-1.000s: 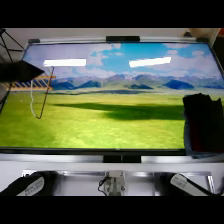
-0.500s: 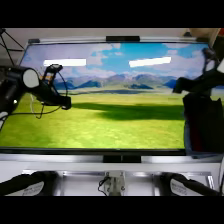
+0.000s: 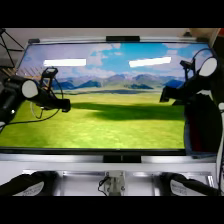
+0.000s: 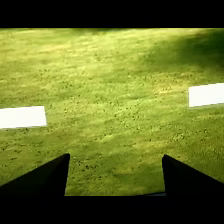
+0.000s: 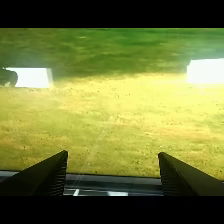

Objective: Fold the shirts.

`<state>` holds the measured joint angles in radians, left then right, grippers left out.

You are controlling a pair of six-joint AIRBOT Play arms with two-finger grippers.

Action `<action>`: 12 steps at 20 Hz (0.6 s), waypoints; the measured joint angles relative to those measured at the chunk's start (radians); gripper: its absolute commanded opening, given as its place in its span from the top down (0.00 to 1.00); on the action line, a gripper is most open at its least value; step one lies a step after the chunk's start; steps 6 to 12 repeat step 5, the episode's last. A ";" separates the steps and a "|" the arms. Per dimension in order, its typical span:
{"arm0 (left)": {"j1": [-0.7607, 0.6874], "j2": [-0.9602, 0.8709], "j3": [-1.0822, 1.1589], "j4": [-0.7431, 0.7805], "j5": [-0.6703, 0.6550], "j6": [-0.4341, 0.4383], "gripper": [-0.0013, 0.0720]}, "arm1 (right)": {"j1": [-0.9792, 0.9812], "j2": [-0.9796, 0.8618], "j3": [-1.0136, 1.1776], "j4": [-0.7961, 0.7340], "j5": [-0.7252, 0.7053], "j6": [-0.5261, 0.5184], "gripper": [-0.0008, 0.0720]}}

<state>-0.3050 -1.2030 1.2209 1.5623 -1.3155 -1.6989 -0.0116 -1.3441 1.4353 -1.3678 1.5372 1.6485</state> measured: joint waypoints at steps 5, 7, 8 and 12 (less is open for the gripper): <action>0.000 0.002 -0.003 0.000 0.005 -0.004 0.05 | 0.003 -0.001 -0.001 0.004 0.002 0.000 0.08; 0.000 0.002 -0.003 0.000 0.005 -0.004 0.05 | 0.003 -0.001 -0.001 0.004 0.002 0.000 0.08; 0.000 0.002 -0.003 0.000 0.005 -0.004 0.05 | 0.003 -0.001 -0.001 0.004 0.002 0.000 0.08; 0.000 0.002 -0.003 0.000 0.005 -0.004 0.05 | 0.003 -0.001 -0.001 0.004 0.002 0.000 0.08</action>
